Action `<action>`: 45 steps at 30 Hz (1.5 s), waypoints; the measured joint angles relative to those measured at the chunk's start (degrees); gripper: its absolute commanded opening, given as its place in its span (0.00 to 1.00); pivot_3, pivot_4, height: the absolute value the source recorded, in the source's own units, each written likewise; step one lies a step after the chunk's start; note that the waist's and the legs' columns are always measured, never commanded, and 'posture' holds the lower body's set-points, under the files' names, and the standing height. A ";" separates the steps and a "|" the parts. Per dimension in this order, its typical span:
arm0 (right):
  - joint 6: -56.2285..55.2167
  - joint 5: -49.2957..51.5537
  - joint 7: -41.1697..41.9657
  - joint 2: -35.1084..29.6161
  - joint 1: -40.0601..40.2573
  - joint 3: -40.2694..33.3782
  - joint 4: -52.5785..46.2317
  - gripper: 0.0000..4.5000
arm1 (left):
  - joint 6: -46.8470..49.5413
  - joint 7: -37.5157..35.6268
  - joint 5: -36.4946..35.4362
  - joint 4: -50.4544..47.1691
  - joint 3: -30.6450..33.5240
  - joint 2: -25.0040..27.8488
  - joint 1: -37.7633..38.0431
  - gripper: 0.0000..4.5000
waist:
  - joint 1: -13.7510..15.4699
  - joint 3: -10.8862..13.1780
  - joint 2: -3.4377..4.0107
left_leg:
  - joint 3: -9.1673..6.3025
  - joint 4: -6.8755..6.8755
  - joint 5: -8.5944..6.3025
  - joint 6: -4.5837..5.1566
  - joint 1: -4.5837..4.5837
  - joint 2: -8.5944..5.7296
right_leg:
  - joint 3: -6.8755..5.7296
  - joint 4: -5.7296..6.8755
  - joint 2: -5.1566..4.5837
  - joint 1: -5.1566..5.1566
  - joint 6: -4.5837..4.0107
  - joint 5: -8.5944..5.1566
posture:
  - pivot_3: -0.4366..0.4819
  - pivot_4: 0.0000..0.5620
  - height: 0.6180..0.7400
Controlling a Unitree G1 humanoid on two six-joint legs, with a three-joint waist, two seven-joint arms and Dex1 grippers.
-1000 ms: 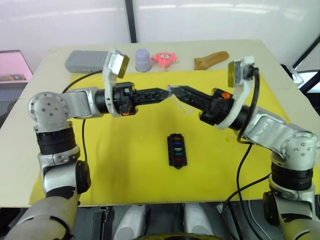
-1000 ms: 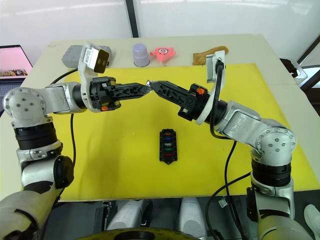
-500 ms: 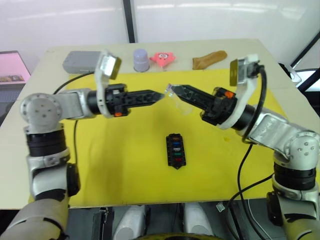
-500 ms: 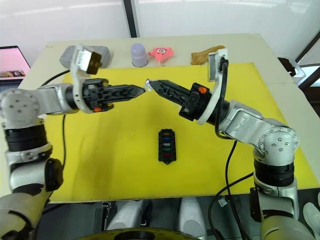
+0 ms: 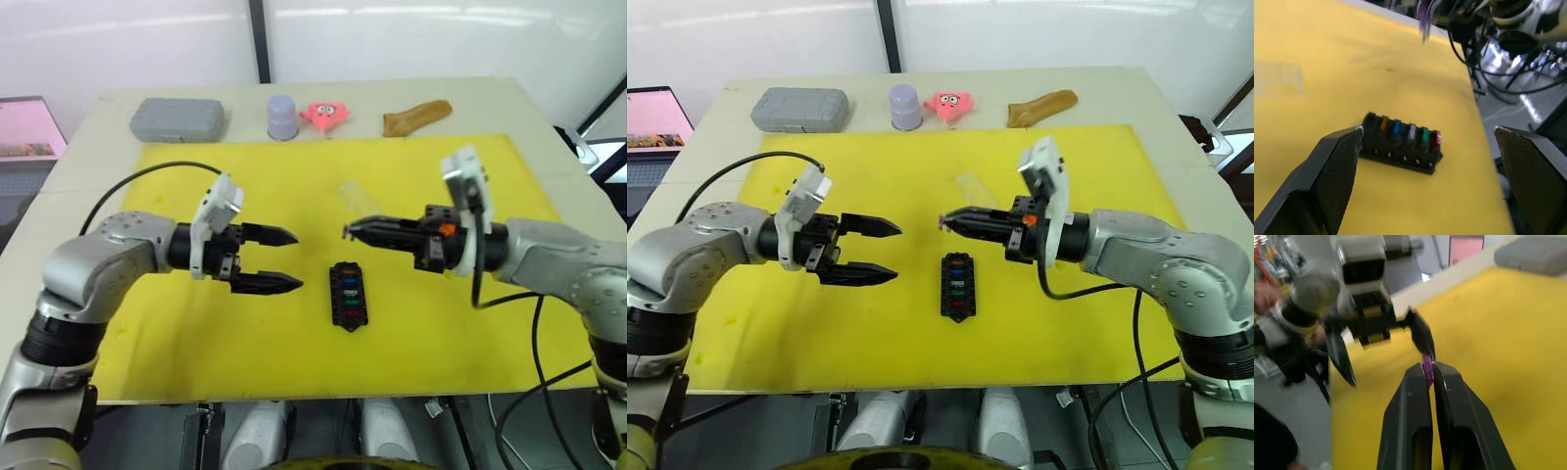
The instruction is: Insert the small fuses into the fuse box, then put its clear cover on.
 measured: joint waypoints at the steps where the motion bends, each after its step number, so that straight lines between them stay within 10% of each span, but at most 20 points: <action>1: -2.30 -4.96 2.93 -0.71 0.03 2.37 0.02 0.00 | -1.76 -0.25 1.78 0.36 -1.24 -0.69 -0.15 1.00 | -0.01 0.00 0.00 | 0.01 -0.01 0.00 0.00 0.00 0.00 | 0.00 0.00 0.00 -0.02 0.00 0.00 | 0.48 0.27 1.00; 15: -29.66 -39.58 23.19 4.57 0.33 12.74 15.99 0.00 | -25.63 -0.57 23.68 10.47 -11.28 -7.18 1.73 1.00 | -0.75 0.00 -0.01 | 0.00 -0.10 0.01 -0.01 0.00 0.01 | -0.03 -0.03 0.00 -0.04 0.02 0.01 | 0.48 0.27 1.00; 45: -31.91 -45.13 30.06 11.44 -2.36 11.57 22.46 0.00 | -31.64 0.78 29.35 13.42 -11.57 -11.94 0.92 1.00 | -0.77 0.00 -0.01 | -0.04 -0.10 0.01 -0.01 0.00 0.01 | -0.05 -0.02 0.00 -0.04 0.02 0.01 | 0.48 0.27 1.00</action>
